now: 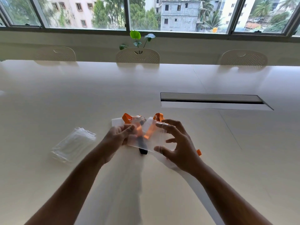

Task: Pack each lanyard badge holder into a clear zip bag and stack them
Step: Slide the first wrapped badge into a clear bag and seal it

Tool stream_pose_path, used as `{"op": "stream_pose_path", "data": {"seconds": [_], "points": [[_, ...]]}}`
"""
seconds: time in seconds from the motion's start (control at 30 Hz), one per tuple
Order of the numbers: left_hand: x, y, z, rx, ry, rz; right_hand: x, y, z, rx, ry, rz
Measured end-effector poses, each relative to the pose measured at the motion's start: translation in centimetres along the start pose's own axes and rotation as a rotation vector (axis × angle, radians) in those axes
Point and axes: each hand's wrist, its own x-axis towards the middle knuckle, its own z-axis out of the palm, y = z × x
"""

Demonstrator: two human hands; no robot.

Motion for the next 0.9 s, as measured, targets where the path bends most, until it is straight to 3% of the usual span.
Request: {"op": "stream_pose_path", "data": {"seconds": [0.07, 0.27, 0.6, 0.67, 0.73, 0.8, 0.9], "points": [[-0.2, -0.4, -0.1, -0.127, -0.090, -0.053, 0.2, 0.2, -0.3, 0.010, -0.018, 0.007], [-0.2, -1.6, 1.1, -0.243, -0.070, -0.003, 1.2, 0.3, -0.3, 0.251, -0.148, 0.162], [-0.6, -1.6, 0.2, -0.132, -0.011, 0.011, 1.9, 0.2, -1.4, 0.071, -0.232, 0.112], [-0.8, -1.5, 0.6, 0.041, 0.078, 0.157, 2.0, 0.1, -1.6, 0.092, -0.243, 0.108], [-1.1, -1.1, 0.6, 0.351, 0.108, 0.422, 2.1, -0.1, -1.9, 0.099, -0.264, 0.105], [-1.5, -0.3, 0.8, 0.704, -0.020, 0.644, 2.1, -0.2, -1.9, 0.106, -0.298, 0.100], [-1.8, 0.9, 2.1, 1.012, -0.191, 0.777, 1.9, -0.4, -1.6, 0.098, -0.312, 0.071]]}}
